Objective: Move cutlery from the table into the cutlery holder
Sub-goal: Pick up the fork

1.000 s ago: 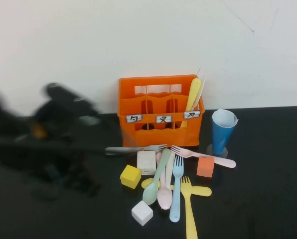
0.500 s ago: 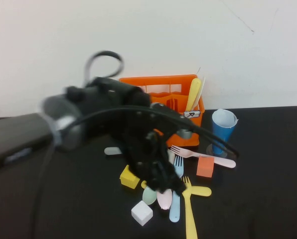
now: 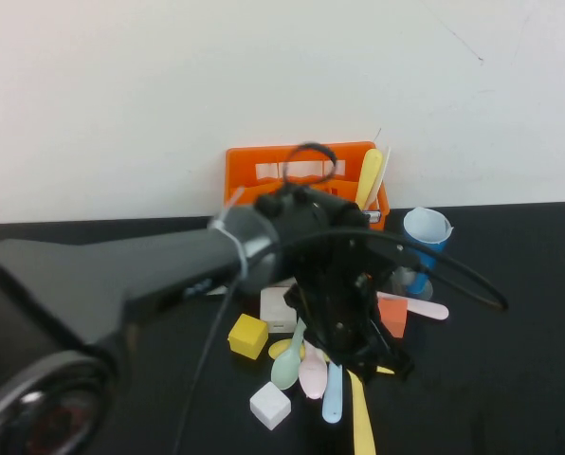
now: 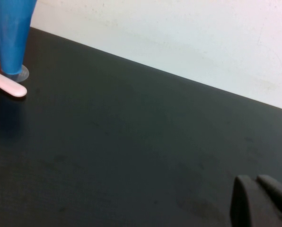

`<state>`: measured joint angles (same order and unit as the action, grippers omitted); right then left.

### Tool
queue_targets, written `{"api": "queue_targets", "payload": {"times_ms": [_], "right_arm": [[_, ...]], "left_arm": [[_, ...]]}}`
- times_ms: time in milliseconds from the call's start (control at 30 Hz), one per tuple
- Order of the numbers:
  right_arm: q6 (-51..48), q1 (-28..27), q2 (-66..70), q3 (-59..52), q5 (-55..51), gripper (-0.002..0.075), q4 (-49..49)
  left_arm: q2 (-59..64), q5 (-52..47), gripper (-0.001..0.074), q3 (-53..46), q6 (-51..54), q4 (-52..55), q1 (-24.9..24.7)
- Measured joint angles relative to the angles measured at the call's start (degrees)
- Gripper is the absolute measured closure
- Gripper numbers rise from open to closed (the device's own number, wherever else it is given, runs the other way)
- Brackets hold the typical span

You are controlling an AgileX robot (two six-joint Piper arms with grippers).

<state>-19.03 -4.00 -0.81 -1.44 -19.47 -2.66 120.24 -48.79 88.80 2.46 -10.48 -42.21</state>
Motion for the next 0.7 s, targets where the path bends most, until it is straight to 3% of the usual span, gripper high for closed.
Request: {"api": "queue_targets", "payload": {"times_ms": [700], "right_arm": [[0.0, 0.0, 0.0, 0.0, 0.0, 0.0729, 0.0]], "left_arm": [[11.1, 5.5, 0.0453, 4.9, -13.1, 1.0, -0.5]]}}
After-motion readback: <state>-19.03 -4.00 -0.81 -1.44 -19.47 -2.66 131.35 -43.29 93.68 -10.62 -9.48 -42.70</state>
